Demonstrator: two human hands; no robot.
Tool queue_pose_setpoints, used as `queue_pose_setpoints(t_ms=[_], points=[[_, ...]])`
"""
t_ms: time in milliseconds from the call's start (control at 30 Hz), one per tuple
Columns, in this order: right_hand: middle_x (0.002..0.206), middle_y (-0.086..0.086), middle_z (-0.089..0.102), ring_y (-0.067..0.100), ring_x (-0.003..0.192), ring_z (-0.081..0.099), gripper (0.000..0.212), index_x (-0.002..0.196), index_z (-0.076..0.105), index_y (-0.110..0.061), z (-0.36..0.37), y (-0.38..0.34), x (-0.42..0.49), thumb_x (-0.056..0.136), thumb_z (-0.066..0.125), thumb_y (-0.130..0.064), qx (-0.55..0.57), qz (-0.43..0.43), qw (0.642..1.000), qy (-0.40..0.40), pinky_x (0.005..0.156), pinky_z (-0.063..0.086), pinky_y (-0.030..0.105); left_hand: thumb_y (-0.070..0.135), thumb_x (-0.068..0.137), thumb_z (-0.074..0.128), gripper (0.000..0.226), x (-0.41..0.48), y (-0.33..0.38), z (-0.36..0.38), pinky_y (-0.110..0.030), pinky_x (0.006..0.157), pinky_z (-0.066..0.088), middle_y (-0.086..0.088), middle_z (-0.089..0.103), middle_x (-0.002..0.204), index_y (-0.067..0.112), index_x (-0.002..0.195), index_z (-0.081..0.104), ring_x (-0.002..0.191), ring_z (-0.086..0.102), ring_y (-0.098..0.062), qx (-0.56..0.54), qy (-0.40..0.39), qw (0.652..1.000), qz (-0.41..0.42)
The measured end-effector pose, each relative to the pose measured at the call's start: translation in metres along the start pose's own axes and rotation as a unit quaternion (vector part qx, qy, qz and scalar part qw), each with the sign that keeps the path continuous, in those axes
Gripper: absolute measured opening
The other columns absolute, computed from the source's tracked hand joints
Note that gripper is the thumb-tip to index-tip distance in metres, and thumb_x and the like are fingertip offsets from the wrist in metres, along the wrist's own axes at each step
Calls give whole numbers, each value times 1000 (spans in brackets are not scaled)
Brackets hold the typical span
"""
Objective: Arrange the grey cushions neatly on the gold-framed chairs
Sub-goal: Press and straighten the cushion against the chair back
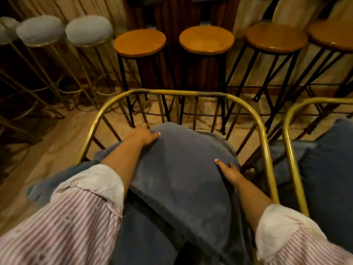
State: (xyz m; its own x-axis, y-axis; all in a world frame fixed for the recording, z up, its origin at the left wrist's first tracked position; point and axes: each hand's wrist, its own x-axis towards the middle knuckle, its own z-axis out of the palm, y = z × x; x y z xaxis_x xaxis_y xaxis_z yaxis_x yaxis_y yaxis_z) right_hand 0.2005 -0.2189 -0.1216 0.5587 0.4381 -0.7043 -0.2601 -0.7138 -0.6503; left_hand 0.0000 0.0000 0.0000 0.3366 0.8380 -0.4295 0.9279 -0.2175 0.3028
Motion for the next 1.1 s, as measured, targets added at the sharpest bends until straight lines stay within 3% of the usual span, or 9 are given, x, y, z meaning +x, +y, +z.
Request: queue_pose_setpoints(t_ms=[133, 267, 367, 633, 733, 800, 900, 1000, 1100], points=[[156, 9, 31, 34, 137, 39, 106, 152, 16, -23, -11, 32, 22, 69, 70, -62, 97, 42, 994, -12, 109, 38, 48, 56, 87, 50, 83, 25, -9, 2, -47, 117, 21, -14, 20, 159, 12, 150, 19, 143, 24, -37, -70, -97, 990, -72], [148, 7, 43, 28, 119, 50, 105, 148, 31, -24, -10, 55, 17, 62, 69, -71, 176, 84, 978, -74, 95, 45, 43, 56, 83, 55, 94, 27, -20, 10, -48, 118, 18, -11, 9, 162, 19, 152, 4, 146, 17, -36, -94, -110, 986, -83], [155, 6, 35, 34, 134, 42, 124, 151, 21, -32, 1, 53, 2, 48, 76, -72, 207, 49, 977, -21, 103, 42, 51, 64, 73, 62, 98, 12, -30, 8, -49, 114, 26, -9, 22, 159, 24, 151, 18, 142, 28, -36, -134, -118, 980, -87], [149, 5, 45, 33, 131, 47, 122, 148, 31, -32, -38, -15, -79, 42, 76, -74, 190, -79, 978, -36, 107, 40, 53, 68, 50, 77, 107, -109, -29, -48, -50, 105, 42, -9, 49, 144, 20, 140, 44, 126, 51, -35, -293, 11, 954, -54], [148, 1, 46, 28, 129, 50, 119, 146, 35, -32, -60, -30, -117, 43, 79, -73, 193, -140, 970, -41, 107, 41, 50, 60, 62, 75, 86, -159, -24, -75, -45, 103, 43, -6, 53, 140, 22, 135, 50, 123, 52, -34, -311, 76, 947, -8], [144, -1, 51, 27, 123, 55, 121, 144, 37, -34, -76, -33, -140, 39, 81, -73, 212, -166, 962, -42, 104, 45, 50, 64, 57, 76, 84, -193, -17, -89, -45, 101, 45, -4, 57, 137, 28, 130, 55, 120, 56, -33, -322, 105, 941, 19], [147, -4, 46, 28, 129, 50, 122, 146, 31, -39, -105, -30, -174, 39, 80, -73, 221, -209, 953, -17, 106, 42, 53, 73, 53, 71, 89, -231, -1, -95, -51, 101, 45, -3, 57, 136, 33, 131, 53, 119, 56, -34, -315, 119, 941, 42], [151, -3, 41, 29, 132, 46, 122, 146, 27, -41, -146, -17, -206, 40, 78, -75, 226, -231, 946, 30, 108, 40, 53, 65, 63, 71, 82, -262, 32, -84, -47, 100, 45, -5, 55, 138, 30, 134, 50, 120, 54, -34, -331, 117, 932, 89], [155, 1, 35, 33, 137, 39, 109, 150, 21, -38, -196, 1, -228, 59, 73, -68, 215, -243, 943, 77, 110, 36, 52, 72, 57, 69, 92, -276, 71, -64, -53, 103, 43, -5, 53, 141, 33, 137, 46, 123, 53, -35, -327, 103, 933, 110]])
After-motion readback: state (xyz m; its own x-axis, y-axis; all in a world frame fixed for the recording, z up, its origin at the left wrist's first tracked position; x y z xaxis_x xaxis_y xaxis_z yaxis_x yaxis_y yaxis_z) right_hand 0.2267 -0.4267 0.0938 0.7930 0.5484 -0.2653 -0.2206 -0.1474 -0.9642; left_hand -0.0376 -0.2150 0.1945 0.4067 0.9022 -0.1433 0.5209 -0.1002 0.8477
